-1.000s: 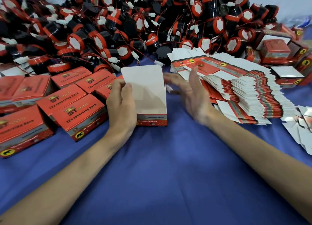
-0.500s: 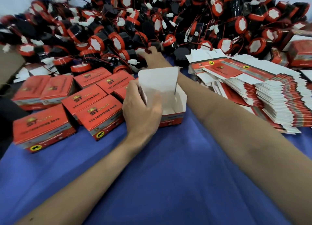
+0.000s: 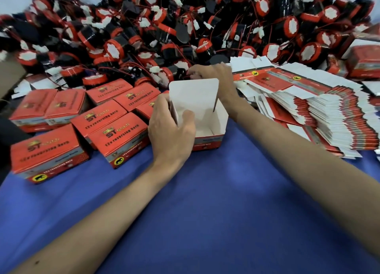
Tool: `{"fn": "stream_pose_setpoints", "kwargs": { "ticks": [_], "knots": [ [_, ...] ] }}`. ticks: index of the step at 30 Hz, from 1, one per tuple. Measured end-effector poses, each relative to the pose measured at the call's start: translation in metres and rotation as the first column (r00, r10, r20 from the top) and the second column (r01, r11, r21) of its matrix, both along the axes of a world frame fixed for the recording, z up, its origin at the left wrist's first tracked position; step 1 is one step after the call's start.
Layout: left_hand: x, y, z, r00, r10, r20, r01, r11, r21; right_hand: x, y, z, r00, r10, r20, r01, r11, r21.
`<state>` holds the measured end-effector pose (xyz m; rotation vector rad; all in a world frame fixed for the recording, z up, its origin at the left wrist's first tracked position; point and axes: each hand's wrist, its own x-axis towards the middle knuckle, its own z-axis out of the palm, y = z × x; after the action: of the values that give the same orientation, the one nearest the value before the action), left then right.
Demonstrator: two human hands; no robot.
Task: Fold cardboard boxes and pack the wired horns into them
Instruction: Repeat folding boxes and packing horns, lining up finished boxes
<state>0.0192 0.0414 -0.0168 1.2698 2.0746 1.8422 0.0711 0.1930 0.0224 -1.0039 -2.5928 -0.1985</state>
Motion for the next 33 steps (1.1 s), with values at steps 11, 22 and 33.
{"fn": "stream_pose_setpoints", "kwargs": {
  "ticks": [11, 22, 33],
  "knots": [
    [0.0, 0.002, -0.001, 1.0, 0.016, 0.001, -0.016, 1.0, 0.022, 0.094, -0.044, -0.023, 0.934, -0.18, -0.309, 0.162, 0.983, -0.083],
    [0.002, 0.007, -0.009, 0.974, -0.088, -0.211, 0.099, 0.994, 0.043, 0.124, -0.059, -0.002, 0.474, -0.164, -0.865, -0.116, 0.962, -0.245],
    [0.016, -0.011, -0.005, 0.667, 0.009, -0.745, 0.325, 0.896, 0.302, 0.104, -0.1, -0.017, 0.61, 0.18, -0.772, -0.15, 0.982, 0.111]
  ]
}}
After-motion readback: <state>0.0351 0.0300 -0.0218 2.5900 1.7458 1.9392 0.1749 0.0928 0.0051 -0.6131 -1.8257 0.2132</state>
